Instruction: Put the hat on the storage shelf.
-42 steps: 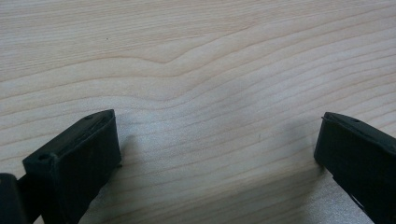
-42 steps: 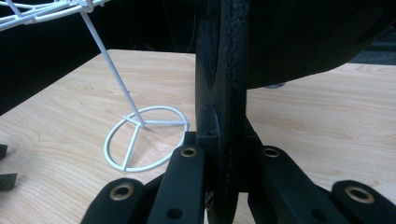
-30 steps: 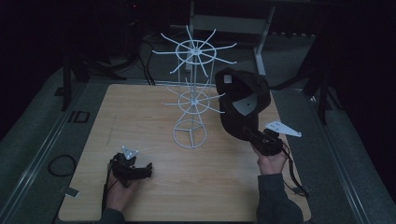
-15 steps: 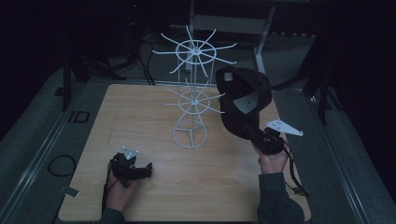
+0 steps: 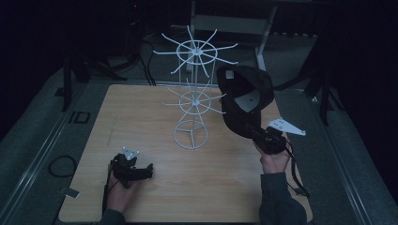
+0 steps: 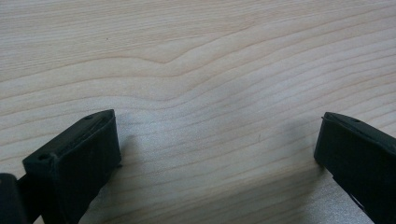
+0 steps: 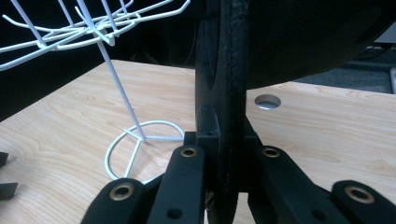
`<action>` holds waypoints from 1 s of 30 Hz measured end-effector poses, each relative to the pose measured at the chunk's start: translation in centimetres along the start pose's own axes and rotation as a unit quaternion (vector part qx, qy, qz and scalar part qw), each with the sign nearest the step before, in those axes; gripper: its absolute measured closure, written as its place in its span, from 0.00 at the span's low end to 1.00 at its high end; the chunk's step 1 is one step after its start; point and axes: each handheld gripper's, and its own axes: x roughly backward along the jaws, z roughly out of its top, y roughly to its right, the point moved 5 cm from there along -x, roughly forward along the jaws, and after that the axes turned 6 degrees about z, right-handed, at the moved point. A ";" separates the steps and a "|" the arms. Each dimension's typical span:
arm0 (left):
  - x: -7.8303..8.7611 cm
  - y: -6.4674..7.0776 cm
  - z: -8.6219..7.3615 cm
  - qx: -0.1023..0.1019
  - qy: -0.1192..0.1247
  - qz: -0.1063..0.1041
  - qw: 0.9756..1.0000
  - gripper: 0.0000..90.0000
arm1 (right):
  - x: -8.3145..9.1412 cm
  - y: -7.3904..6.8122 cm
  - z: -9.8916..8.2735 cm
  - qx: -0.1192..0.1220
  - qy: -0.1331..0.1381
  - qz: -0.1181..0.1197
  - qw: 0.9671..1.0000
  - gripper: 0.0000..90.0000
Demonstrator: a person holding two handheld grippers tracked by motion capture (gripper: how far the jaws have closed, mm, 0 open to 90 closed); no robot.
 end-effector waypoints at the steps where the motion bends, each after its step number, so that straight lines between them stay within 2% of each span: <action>1: 0.0 0.0 0.0 0.000 0.000 0.000 1.000 0.00 | 0.0 0.0 0.0 0.000 0.000 0.000 1.000 0.96; 30: 0.0 0.0 0.0 0.001 0.000 0.000 1.000 0.00 | 0.8 -0.4 1.0 0.013 0.019 -0.004 1.000 0.96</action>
